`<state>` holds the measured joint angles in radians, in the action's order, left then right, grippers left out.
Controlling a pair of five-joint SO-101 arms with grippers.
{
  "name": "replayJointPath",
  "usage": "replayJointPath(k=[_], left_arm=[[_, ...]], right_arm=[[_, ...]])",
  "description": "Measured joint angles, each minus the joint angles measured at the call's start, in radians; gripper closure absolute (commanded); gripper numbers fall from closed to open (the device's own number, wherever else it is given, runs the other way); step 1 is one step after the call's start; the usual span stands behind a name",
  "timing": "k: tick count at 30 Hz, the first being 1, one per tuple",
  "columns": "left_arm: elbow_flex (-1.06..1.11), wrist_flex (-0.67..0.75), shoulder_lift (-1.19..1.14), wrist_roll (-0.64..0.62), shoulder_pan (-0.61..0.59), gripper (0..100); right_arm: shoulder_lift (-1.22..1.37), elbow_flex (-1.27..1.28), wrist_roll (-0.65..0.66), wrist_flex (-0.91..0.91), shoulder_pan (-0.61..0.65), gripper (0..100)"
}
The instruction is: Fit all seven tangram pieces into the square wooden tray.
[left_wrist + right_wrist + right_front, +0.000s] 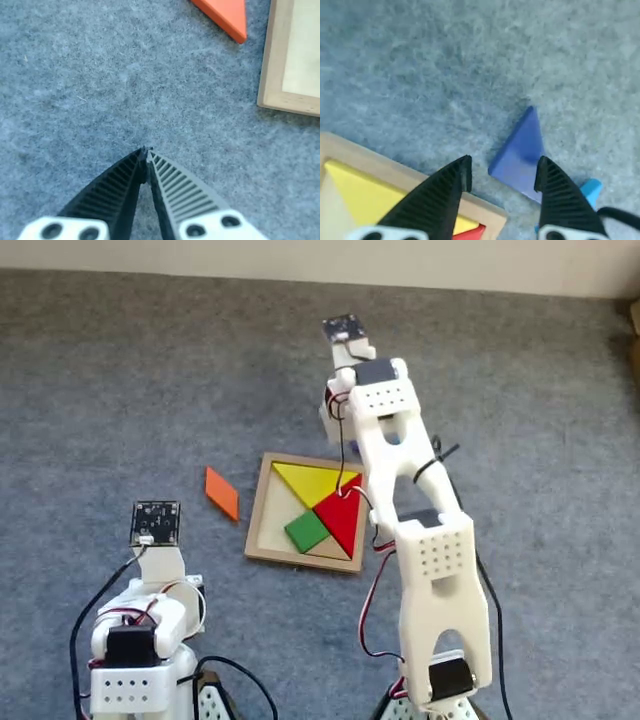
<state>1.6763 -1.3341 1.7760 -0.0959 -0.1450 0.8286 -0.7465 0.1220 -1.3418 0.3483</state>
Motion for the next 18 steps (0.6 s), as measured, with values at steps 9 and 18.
replayJointPath(k=[9, 18], left_arm=[[0.000, 0.000, 0.000, 0.000, 0.000, 99], [0.000, 0.000, 0.000, 0.000, 0.000, 99]], right_arm=[[0.026, -0.015, 0.066, -0.051, -0.012, 78.5], [0.028, -0.015, 0.072, -0.078, -0.044, 78.5]])
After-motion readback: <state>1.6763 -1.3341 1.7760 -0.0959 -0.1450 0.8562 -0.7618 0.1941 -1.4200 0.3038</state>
